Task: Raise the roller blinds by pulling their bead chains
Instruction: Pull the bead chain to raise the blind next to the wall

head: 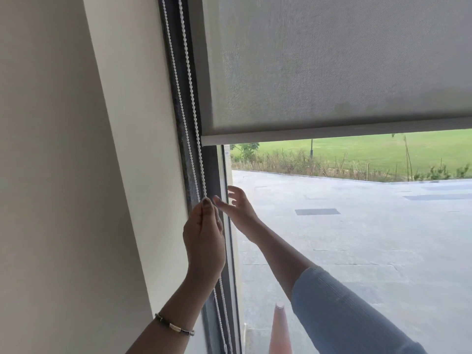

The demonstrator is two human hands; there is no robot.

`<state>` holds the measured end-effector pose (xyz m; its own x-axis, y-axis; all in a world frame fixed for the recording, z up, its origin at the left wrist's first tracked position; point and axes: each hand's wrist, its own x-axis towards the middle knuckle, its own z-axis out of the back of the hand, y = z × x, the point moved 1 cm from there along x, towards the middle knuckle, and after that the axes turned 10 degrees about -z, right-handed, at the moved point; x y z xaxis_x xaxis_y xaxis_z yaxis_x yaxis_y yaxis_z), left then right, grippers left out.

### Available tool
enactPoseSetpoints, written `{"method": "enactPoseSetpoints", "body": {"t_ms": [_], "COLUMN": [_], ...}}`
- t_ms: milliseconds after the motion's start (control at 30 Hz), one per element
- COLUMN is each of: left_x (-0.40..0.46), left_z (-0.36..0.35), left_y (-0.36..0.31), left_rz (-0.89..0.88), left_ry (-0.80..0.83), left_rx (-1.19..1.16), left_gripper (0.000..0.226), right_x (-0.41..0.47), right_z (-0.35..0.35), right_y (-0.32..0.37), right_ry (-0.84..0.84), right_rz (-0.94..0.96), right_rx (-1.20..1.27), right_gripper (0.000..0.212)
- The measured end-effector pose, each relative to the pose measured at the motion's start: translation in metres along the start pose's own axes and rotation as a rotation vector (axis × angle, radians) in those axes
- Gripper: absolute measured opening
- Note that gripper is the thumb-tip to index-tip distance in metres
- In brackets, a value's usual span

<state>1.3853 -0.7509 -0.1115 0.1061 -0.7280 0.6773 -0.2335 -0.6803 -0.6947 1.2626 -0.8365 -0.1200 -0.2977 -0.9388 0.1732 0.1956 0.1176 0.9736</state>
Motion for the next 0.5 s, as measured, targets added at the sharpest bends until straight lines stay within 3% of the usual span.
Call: {"method": "enactPoseSetpoints", "body": {"t_ms": [67, 133, 267, 400, 500], "left_x": [-0.003, -0.005, -0.005, 0.001, 0.006], "left_z": [0.006, 0.014, 0.032, 0.05, 0.057], "left_y": [-0.005, -0.011, -0.018, -0.017, -0.015], "left_rz": [-0.007, -0.006, 0.022, 0.047, 0.051], "left_ry": [0.004, 0.011, 0.023, 0.017, 0.04], "left_rx": [-0.006, -0.014, -0.104, -0.115, -0.083], "left_gripper": [0.053, 0.055, 0.052, 0.047, 0.044], "right_x": [0.006, 0.011, 0.026, 0.026, 0.014], "right_z": [-0.018, -0.035, -0.053, -0.056, -0.059], "right_y": [-0.002, 0.001, 0.009, 0.027, 0.036], "right_ry": [0.155, 0.211, 0.137, 0.243, 0.029], "right_rz": [-0.111, -0.149, -0.149, -0.016, 0.214], "right_rx": [0.041, 0.062, 0.195, 0.528, 0.576], "right_gripper": [0.094, 0.101, 0.063, 0.031, 0.026]}}
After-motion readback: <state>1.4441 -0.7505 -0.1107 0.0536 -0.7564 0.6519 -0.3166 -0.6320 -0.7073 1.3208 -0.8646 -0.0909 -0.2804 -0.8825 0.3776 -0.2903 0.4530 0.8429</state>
